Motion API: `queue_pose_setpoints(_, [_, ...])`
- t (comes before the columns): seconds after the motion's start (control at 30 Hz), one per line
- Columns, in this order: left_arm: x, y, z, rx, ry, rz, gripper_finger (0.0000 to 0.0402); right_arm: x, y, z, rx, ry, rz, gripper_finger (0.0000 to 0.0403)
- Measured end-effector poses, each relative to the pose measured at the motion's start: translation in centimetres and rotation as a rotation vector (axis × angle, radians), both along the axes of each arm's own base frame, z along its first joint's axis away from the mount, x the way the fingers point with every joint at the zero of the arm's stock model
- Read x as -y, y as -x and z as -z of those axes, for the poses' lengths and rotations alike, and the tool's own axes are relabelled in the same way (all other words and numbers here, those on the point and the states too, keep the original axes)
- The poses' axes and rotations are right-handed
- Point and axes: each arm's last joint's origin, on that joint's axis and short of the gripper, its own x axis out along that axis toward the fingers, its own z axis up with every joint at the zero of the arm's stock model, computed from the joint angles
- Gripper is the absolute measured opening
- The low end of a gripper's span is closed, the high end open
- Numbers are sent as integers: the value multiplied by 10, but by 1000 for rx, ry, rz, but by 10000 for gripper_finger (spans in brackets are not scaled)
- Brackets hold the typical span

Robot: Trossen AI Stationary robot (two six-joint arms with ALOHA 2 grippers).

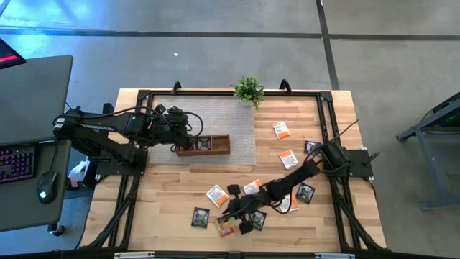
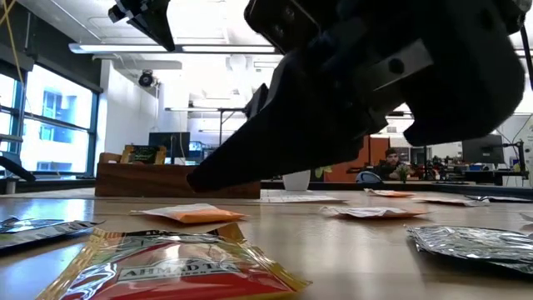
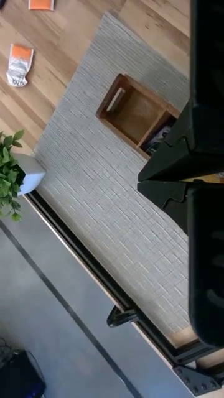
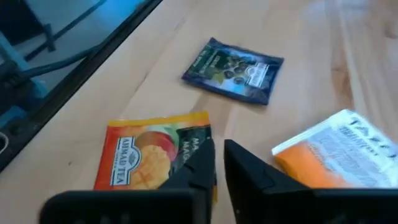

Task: Pick & Place Tea
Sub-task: Put the yellow tea bag into the left section of the wooden organizer

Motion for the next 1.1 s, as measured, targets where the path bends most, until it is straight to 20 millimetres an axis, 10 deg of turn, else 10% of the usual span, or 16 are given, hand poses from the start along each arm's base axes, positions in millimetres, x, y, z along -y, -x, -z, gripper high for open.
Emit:
queue_pose_setpoints(0.6, [0, 0, 0, 3, 2, 0, 0, 0, -1, 23, -58, -45, -12, 201])
queue_pose_setpoints(0.87, [0, 0, 0, 2, 3, 1, 0, 2, 0, 33, -105, -15, -11, 158])
queue_pose_setpoints(1.1, [0, 0, 0, 0, 2, 2, 0, 9, -1, 36, -111, 85, -10, 25])
